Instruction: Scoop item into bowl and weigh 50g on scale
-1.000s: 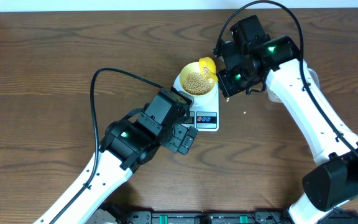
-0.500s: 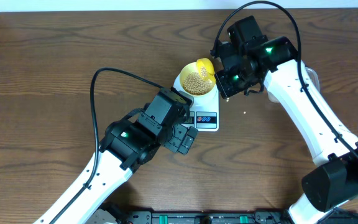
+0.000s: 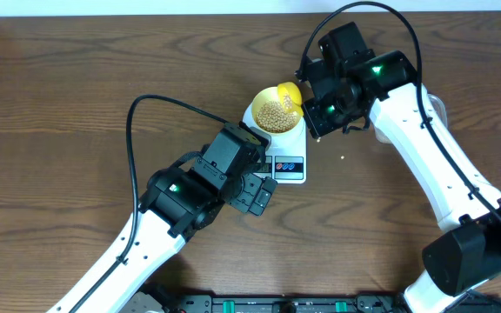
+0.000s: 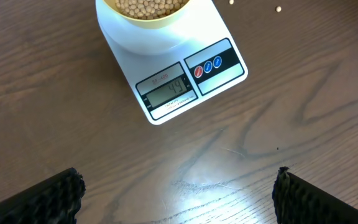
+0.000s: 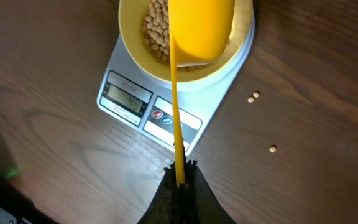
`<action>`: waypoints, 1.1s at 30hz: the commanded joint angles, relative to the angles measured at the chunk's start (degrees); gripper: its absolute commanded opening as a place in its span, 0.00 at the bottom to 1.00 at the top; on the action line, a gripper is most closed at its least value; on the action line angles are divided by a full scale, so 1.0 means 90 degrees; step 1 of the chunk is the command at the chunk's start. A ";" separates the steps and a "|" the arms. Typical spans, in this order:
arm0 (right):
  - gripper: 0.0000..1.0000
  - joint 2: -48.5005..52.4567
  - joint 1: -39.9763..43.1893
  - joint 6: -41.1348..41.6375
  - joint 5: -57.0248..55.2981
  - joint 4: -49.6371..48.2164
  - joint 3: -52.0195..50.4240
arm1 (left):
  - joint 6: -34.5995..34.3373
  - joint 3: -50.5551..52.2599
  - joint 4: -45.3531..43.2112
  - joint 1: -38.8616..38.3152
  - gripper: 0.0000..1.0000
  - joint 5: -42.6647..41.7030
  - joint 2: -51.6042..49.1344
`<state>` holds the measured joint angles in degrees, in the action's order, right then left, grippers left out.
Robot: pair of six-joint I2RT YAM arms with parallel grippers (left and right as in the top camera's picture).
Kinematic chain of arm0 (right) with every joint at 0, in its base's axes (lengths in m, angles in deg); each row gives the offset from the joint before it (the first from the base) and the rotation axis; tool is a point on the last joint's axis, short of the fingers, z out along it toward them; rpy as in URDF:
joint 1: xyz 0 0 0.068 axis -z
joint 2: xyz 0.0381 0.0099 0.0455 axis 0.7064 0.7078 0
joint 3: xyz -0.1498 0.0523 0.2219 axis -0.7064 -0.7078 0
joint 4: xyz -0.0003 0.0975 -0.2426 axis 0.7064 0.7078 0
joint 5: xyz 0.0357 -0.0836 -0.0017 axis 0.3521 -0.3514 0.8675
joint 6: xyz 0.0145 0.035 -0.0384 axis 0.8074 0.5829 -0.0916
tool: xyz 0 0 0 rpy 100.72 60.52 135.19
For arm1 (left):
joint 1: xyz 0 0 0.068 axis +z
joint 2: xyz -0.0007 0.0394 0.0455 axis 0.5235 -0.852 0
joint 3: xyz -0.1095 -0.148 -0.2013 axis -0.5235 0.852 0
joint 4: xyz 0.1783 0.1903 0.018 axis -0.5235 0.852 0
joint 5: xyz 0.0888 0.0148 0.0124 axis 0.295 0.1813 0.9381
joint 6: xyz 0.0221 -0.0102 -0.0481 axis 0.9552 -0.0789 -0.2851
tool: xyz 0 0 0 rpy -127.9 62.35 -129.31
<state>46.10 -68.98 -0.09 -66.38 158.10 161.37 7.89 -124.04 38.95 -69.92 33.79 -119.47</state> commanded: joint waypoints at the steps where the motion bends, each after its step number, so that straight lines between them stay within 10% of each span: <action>1: 0.01 -0.0085 -0.0044 0.0039 -0.0090 0.0027 0.0175 | 0.0058 -0.0143 0.0012 0.0019 0.99 0.0015 0.0000; 33: 0.01 -0.0061 -0.0121 0.0066 -0.0262 -0.0044 0.0270 | 0.0058 -0.0143 0.0012 0.0022 0.99 0.0015 0.0000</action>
<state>46.10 -69.68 -0.09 -68.59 157.75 162.46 7.89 -124.04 38.95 -69.92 33.79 -119.47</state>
